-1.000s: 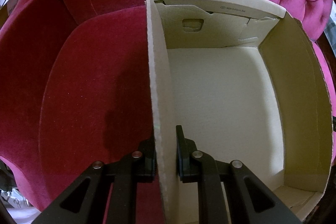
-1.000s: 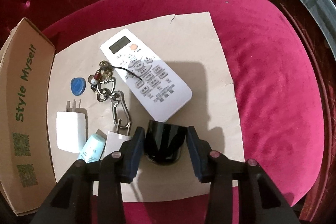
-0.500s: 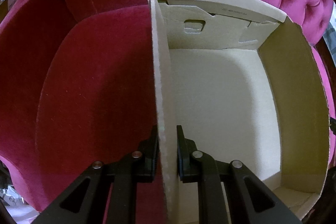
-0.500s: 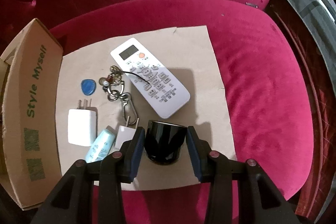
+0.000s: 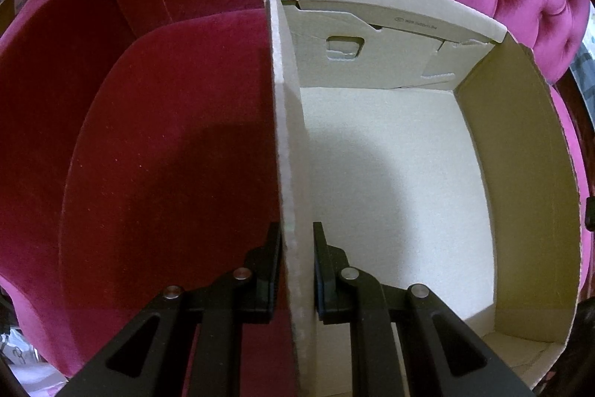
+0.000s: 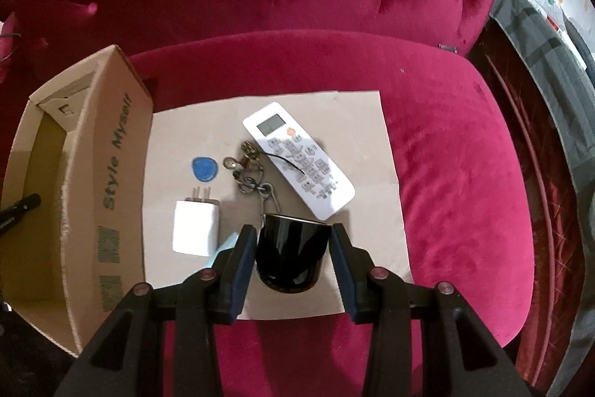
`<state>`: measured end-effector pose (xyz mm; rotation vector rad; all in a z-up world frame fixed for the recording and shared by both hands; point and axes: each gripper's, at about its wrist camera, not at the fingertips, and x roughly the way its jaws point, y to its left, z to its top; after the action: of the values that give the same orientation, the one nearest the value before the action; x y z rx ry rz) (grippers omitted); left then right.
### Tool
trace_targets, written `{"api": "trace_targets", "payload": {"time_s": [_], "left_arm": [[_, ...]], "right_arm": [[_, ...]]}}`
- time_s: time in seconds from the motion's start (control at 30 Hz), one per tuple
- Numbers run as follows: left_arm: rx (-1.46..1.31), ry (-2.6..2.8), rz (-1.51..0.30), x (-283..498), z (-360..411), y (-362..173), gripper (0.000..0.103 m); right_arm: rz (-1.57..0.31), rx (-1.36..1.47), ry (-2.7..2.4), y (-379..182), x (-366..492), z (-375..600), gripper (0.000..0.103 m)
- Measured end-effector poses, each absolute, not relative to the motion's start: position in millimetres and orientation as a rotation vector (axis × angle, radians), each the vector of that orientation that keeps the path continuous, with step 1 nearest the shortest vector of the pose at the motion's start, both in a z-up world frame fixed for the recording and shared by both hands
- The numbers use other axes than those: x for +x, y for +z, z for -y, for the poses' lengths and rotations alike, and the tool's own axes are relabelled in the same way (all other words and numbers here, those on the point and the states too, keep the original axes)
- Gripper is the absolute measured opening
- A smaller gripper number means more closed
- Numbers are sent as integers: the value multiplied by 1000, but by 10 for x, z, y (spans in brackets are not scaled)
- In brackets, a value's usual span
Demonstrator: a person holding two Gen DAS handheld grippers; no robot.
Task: Organize rigid objects
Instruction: 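Lift the black cap and carry it over the box with the right gripper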
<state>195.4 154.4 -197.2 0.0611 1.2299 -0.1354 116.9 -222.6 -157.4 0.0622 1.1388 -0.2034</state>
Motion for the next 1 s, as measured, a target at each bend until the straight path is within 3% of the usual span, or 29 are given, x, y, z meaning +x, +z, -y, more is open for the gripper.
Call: {"api": "trace_targets", "payload": {"time_s": [1.0], "left_arm": [[58, -135, -1229, 1940, -1550, -1970, 16]], "right_arm": [[-1073, -64, -17, -1009, 1574, 989, 43]]}}
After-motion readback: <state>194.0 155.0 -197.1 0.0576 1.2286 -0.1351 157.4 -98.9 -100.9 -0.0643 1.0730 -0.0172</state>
